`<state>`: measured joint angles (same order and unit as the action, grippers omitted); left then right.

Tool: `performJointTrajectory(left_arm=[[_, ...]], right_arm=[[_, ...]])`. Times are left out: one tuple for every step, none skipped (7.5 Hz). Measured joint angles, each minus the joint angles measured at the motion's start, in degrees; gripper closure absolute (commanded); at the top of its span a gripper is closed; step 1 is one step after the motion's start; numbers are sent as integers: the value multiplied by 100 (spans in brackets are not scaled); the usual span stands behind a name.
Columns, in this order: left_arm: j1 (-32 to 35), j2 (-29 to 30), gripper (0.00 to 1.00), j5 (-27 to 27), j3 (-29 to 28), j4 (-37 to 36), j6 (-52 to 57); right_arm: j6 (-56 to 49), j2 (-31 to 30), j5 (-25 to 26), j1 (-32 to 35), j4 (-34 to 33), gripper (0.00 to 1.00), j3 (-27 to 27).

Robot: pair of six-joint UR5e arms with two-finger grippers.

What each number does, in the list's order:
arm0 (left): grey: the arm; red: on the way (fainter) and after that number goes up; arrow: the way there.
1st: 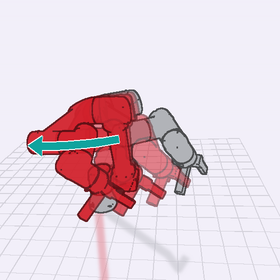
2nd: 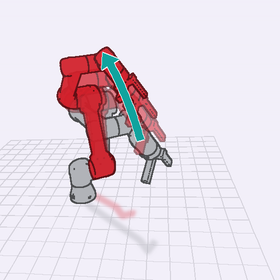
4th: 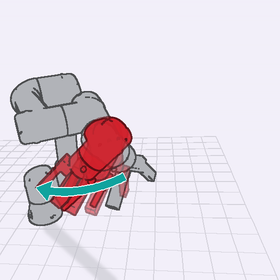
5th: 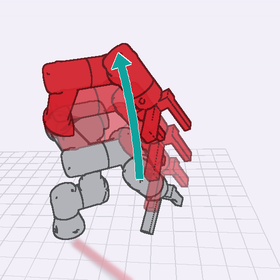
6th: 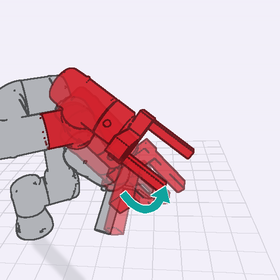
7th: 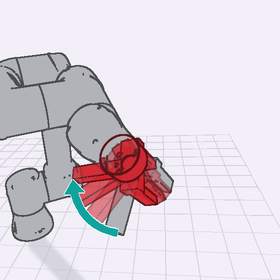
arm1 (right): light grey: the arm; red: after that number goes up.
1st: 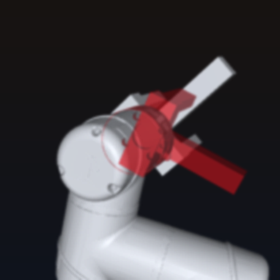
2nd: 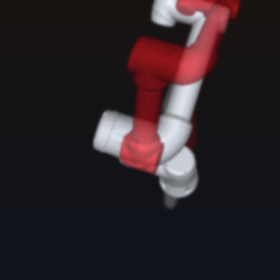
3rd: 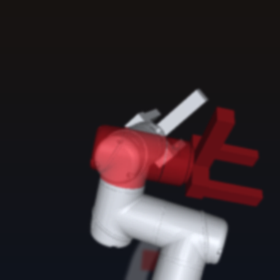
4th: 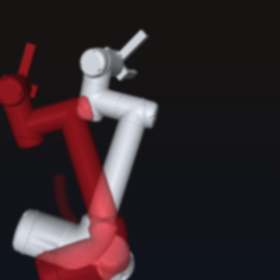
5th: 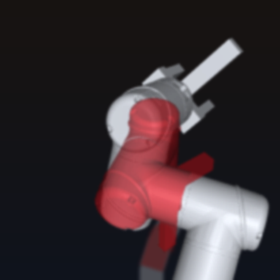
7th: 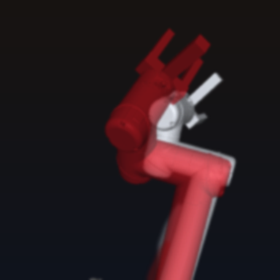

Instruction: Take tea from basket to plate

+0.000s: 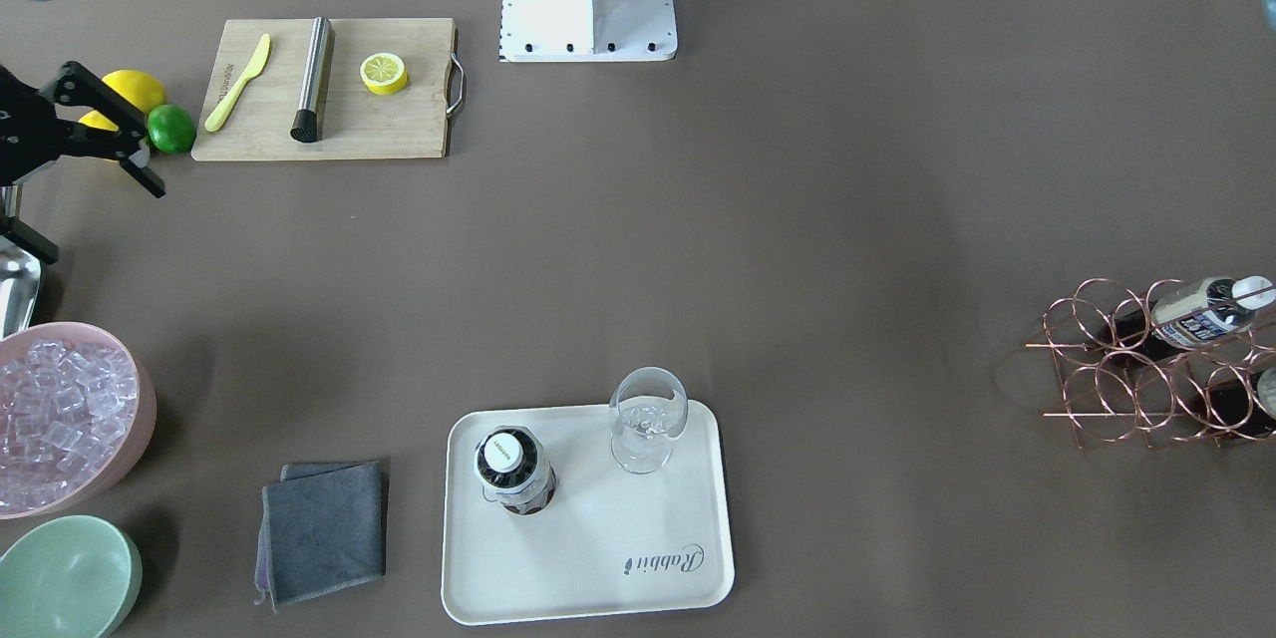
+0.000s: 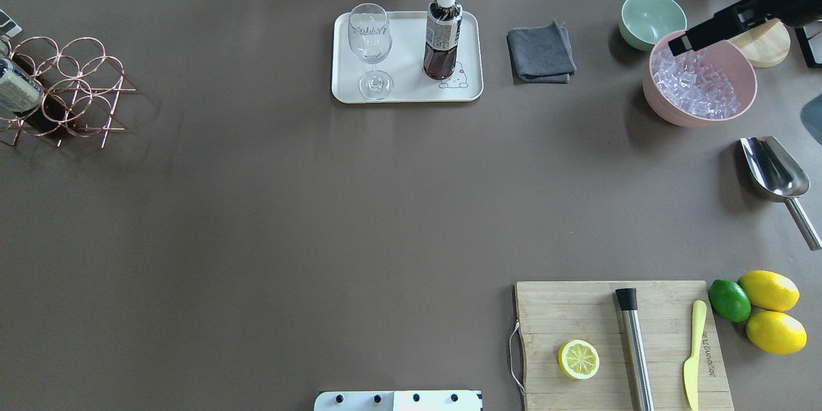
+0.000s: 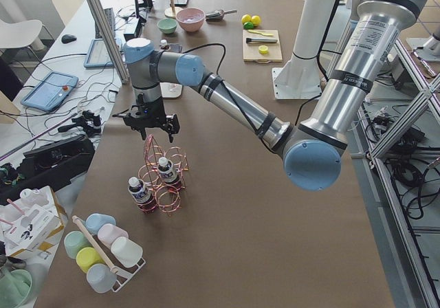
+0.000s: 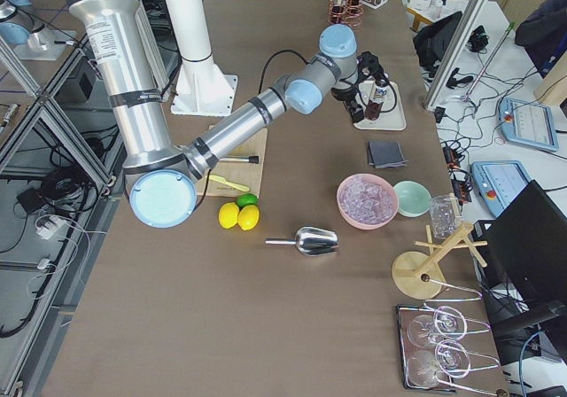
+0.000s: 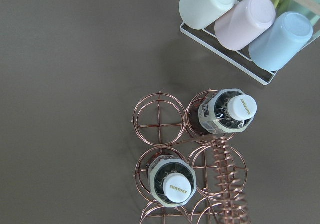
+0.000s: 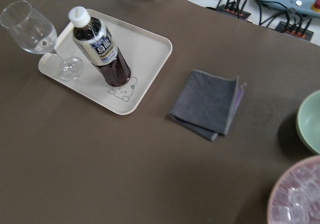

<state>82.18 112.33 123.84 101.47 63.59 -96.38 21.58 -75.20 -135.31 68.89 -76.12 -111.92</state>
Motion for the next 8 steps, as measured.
performJointTrajectory(left_arm=[[58, -115, 2, 5, 362, -84, 20], [91, -180, 2, 11, 611, -135, 94], [101, -255, 2, 17, 846, -160, 423], [107, -410, 2, 48, 1070, -180, 1117], [105, -577, 2, 156, 1218, -191, 1711], [86, -676, 2, 248, 1308, -194, 2049], [49, -781, 2, 311, 1365, -188, 2436], [29, -923, 2, 391, 1384, -183, 3065]], right_arm=[[-162, -387, -5, 182, -518, 0, 16], [-514, -722, 28, 401, -1001, 0, 71], [-971, -1114, 52, 718, -1291, 0, 118], [-1362, -1482, 39, 1095, -1402, 0, 239], [-1559, -1741, 44, 1459, -1450, 0, 431], [-1678, -1947, 51, 1781, -1448, 0, 675], [-1918, -2085, 56, 2085, -1439, 0, 954], [-2098, -2164, 66, 2242, -1435, 0, 1121]])
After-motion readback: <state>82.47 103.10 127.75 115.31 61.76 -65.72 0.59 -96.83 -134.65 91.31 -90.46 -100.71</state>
